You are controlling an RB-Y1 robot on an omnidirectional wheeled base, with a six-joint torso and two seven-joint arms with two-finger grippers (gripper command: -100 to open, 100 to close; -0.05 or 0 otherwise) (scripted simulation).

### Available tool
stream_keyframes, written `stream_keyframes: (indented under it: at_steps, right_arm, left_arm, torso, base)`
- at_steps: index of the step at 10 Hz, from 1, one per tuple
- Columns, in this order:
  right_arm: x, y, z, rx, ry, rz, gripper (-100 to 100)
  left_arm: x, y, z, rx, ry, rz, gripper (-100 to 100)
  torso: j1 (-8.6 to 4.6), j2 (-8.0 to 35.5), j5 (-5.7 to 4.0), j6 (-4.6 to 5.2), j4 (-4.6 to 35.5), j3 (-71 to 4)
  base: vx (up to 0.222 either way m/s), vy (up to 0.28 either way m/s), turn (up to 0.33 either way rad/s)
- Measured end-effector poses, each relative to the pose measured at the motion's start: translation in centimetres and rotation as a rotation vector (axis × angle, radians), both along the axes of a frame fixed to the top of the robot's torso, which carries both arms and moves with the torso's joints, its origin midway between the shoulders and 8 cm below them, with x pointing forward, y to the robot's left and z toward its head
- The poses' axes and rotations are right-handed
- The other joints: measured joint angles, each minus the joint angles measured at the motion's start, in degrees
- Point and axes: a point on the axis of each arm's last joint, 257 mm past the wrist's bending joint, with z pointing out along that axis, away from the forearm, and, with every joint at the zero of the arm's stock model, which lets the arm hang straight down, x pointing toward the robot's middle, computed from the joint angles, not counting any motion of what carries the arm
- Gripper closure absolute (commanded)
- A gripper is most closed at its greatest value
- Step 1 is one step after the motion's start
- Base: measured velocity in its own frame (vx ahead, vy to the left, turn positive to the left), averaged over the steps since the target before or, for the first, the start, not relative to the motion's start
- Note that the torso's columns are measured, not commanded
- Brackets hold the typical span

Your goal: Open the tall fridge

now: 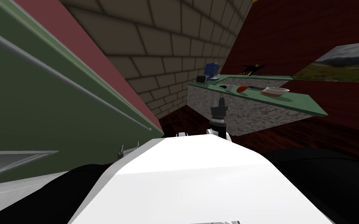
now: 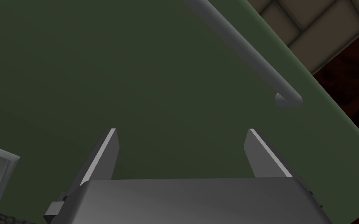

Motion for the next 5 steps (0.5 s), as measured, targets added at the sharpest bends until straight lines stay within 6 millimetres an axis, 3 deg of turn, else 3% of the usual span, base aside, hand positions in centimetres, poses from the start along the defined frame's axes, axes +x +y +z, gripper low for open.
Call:
stream_keyframes:
  at_steps: [5]
  right_arm:
    - [0.0, 0.0, 0.0, 0.0, 0.0, 0.0, 0]
  left_arm:
    - [-1.5, 0.7, 2.6, -0.032, -0.007, 0.01, -100]
  torso:
    - [-0.08, 0.08, -0.02, 0.0, 0.03, 0.06]
  base:
    - [0.164, 0.016, -0.028]
